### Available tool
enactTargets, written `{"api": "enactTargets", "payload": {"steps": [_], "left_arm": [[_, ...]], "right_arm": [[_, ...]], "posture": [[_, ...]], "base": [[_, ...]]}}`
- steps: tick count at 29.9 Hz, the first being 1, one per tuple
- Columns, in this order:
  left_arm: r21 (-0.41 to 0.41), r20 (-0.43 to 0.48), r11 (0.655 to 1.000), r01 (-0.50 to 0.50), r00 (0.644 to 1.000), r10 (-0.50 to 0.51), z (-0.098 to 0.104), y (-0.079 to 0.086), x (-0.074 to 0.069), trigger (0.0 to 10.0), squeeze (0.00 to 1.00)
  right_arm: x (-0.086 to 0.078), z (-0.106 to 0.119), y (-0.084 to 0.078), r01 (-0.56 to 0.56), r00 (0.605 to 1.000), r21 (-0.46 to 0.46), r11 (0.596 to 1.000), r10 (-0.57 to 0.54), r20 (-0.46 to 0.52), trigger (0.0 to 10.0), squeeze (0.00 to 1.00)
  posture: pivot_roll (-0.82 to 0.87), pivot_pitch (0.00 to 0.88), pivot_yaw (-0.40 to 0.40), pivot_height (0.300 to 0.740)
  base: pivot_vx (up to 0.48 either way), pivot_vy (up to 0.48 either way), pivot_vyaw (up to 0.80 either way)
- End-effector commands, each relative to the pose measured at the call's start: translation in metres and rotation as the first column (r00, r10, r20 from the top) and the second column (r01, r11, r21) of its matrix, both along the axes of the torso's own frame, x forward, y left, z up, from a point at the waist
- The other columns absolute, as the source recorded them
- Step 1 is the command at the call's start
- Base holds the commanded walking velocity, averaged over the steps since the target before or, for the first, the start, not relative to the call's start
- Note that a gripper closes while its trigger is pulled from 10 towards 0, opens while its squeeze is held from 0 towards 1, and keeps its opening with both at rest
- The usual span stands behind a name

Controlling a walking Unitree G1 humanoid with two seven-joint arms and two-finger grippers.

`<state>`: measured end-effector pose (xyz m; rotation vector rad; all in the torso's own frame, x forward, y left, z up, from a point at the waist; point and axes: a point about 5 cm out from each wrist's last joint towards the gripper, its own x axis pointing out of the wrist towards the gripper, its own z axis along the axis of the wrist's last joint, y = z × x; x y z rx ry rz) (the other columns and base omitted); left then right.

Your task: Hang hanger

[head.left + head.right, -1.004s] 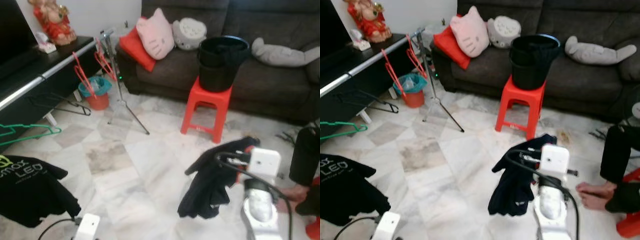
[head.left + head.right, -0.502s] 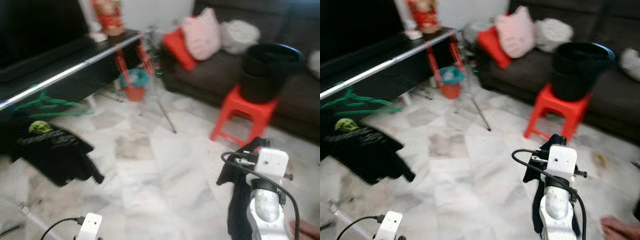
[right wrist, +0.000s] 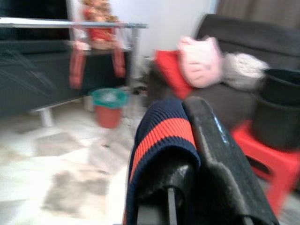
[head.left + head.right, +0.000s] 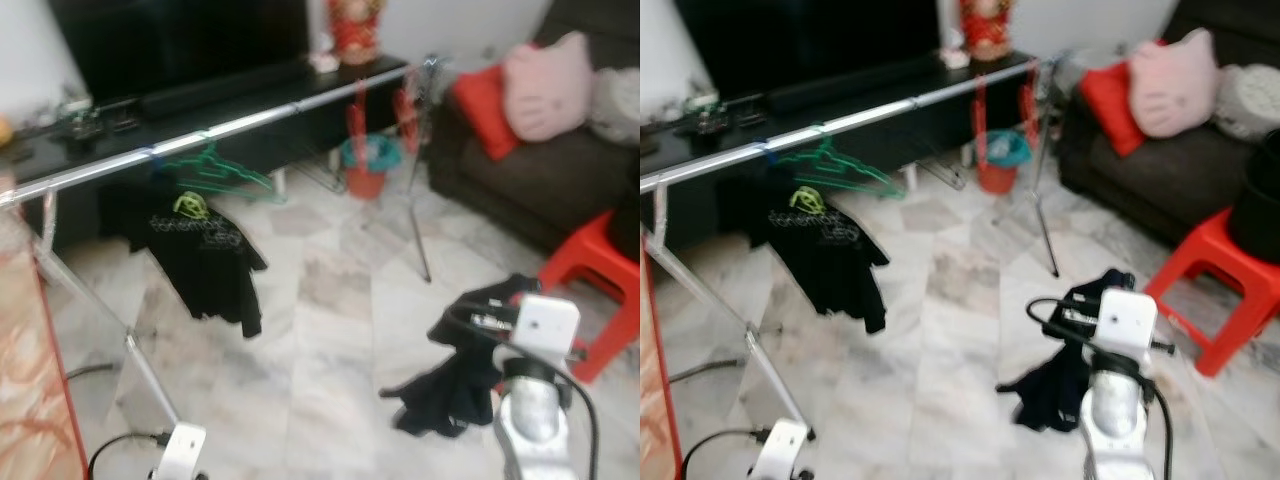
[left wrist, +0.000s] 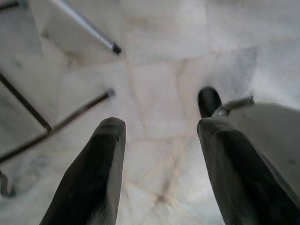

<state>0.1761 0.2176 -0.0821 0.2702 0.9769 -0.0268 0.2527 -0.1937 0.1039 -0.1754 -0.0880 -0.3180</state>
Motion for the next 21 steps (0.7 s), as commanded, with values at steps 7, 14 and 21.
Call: {"api": "enactTargets", "payload": {"steps": [7,14,21], "left_arm": [[0.008,-0.005,1.0,-0.002,1.0,0.003,0.0007,0.0042,-0.0002,10.0,0.0],[0.016,-0.009,1.0,0.01,1.0,-0.01,0.0007,0.0042,-0.0001,10.0,0.0],[0.017,-0.01,1.0,0.01,1.0,-0.009,0.0008,0.0044,0.0,10.0,0.0]], "right_arm": [[-0.0009,0.004,-0.0072,0.02,1.0,0.006,1.0,-0.02,0.021,10.0,0.0],[-0.0002,0.0042,-0.007,0.016,1.0,-0.013,1.0,-0.016,0.017,10.0,0.0],[0.0007,0.0035,-0.0064,0.013,1.0,-0.013,1.0,-0.013,0.014,10.0,0.0]], "posture": [[-0.12,0.0,0.021,0.74],[-0.13,0.0,0.022,0.74],[-0.12,0.0,0.021,0.74]], "base": [[0.0,0.0,0.0],[0.0,-0.106,0.0],[0.0,-0.262,0.54]]}}
